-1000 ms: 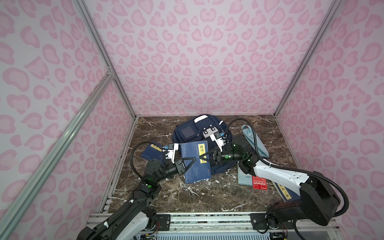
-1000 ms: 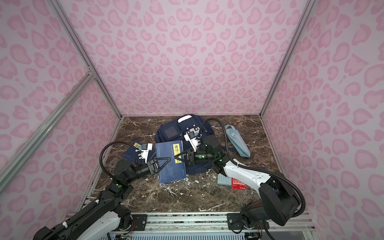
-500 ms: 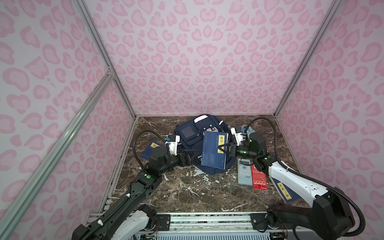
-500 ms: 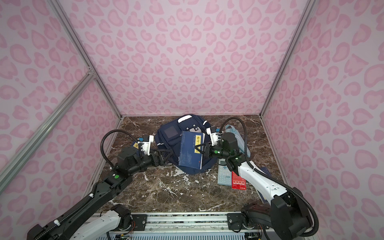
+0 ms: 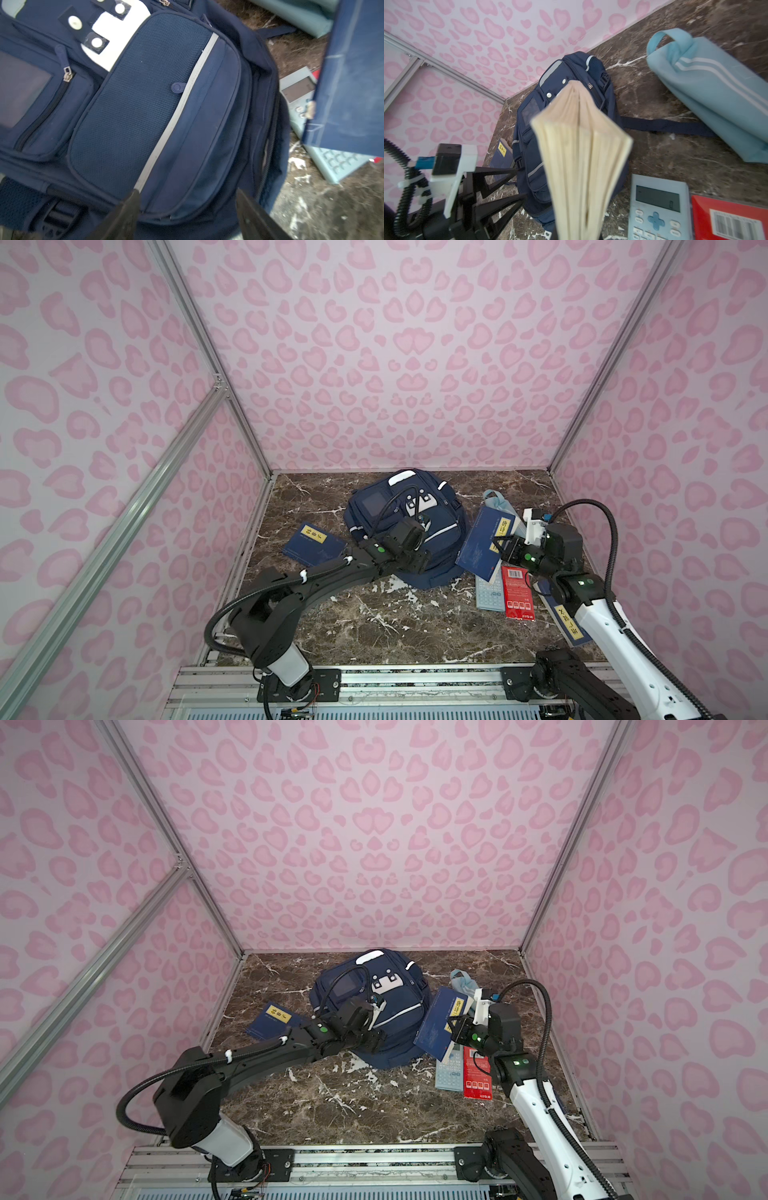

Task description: Pack the student bag

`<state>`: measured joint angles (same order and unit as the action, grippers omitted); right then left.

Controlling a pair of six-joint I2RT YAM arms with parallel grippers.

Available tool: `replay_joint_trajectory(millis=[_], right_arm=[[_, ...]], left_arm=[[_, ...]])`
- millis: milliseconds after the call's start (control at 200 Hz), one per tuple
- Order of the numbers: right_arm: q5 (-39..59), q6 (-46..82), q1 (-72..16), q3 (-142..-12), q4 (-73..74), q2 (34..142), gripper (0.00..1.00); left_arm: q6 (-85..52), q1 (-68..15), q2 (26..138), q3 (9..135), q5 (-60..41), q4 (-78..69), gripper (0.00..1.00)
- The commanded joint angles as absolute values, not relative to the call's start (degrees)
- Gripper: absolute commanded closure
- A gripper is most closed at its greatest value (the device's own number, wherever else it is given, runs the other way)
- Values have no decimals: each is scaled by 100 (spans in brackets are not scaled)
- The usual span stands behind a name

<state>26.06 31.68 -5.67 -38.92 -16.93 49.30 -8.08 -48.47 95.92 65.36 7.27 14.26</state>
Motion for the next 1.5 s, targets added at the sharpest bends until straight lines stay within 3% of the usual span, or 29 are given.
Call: replay_joint_trajectory(millis=[0, 200, 275, 320, 395, 445, 625, 855, 1245, 1380, 1495], right_arm=[[2585, 3073, -336, -3816, -1929, 4789, 100], [2857, 3101, -186, -3681, -1906, 4770, 100], [2969, 3127, -185, -3608, -1810, 4725, 100], [3090, 3137, -189, -3560, -1733, 4700, 100], [3388, 3316, -185, -3388, -1510, 4622, 100], [3629, 3590, -185, -3212, -1258, 4576, 100], [4022, 4959, -286, -2538, -322, 4306, 100], [3175, 5726, -1134, -2160, 626, 4105, 100], [2782, 5956, -2043, -2684, 3089, 6763, 100], [1627, 6167, -2390, -3075, 3678, 7795, 100], [836, 6482, -2714, -3417, 5066, 9035, 100]], left_arm=[[-232, -4921, 10080, 6913, 1280, 1640, 22], [19, -4938, 11042, 7433, 1604, 1686, 19], [42, -4972, 11343, 7601, 1957, 1720, 26], [40, -4983, 11390, 7644, 2052, 1718, 37], [-6, -4983, 11240, 7642, 2053, 1722, 80], [-36, -4975, 11042, 7638, 1934, 1731, 96], [-161, -4854, 10367, 7952, 1274, 1971, 97], [-427, -4401, 9803, 8308, 54, 2069, 97], [-659, -4008, 9476, 8514, -744, 1950, 97], [-733, -3890, 9465, 8591, -988, 1912, 97], [-765, -3874, 9516, 8682, -1114, 1904, 97]])
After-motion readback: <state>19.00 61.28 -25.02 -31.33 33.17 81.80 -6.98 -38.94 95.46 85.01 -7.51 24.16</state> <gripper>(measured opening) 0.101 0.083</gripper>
